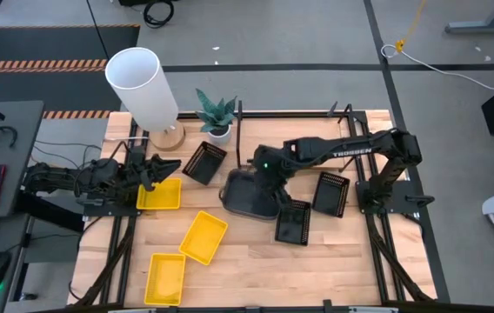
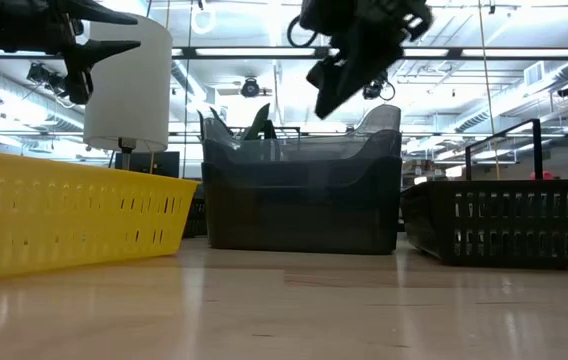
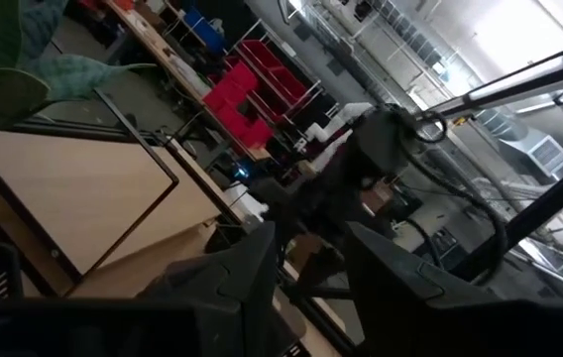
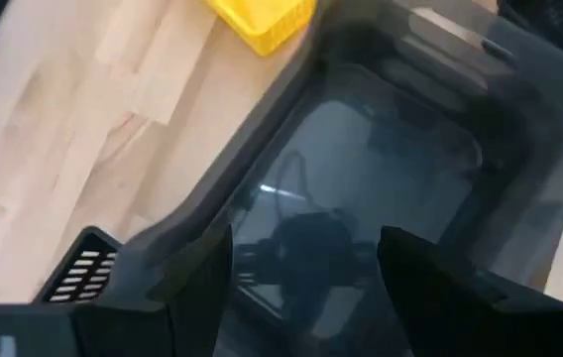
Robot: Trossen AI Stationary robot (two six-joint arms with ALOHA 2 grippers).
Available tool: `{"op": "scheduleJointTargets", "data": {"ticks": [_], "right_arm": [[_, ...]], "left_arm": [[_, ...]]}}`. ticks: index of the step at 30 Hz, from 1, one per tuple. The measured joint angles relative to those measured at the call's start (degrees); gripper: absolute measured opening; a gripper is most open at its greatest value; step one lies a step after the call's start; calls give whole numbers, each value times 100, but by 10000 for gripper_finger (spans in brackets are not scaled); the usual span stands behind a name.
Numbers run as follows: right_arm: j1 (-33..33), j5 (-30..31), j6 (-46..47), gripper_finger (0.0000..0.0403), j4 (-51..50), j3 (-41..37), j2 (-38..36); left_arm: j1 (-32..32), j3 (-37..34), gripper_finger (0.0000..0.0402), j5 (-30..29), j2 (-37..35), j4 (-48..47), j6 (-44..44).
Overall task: Stack baskets on shelf by color
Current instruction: Put the stacked gray bins on the shelf
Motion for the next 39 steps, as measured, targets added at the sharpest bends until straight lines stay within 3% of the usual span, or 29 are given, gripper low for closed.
{"op": "scheduleJointTargets", "data": {"ticks": [5, 11, 20, 24, 30, 34, 39], "right_arm": [[345, 629, 17, 257, 19, 17, -2], [442, 629, 774, 256, 675, -41, 83], [429, 718, 1395, 251, 2462, -26, 72], [427, 385, 1456, 250, 2947, -26, 70], [446, 31, 1280, 250, 2318, -26, -15], [466, -224, 663, 238, 1489, -26, -114], [465, 29, 616, 219, 645, -26, -132]], "left_arm": [[0, 0, 130, 1, 0, -115, 9], [0, 0, 130, -28, 0, -262, 7], [0, 0, 130, -26, 0, -244, -347], [-7, 0, 130, -26, 0, -244, -807], [-7, 0, 130, -26, 0, -239, -905], [-4, 0, 130, -26, 0, -231, -898], [-11, 0, 130, -26, 2, -572, -1105]]}}
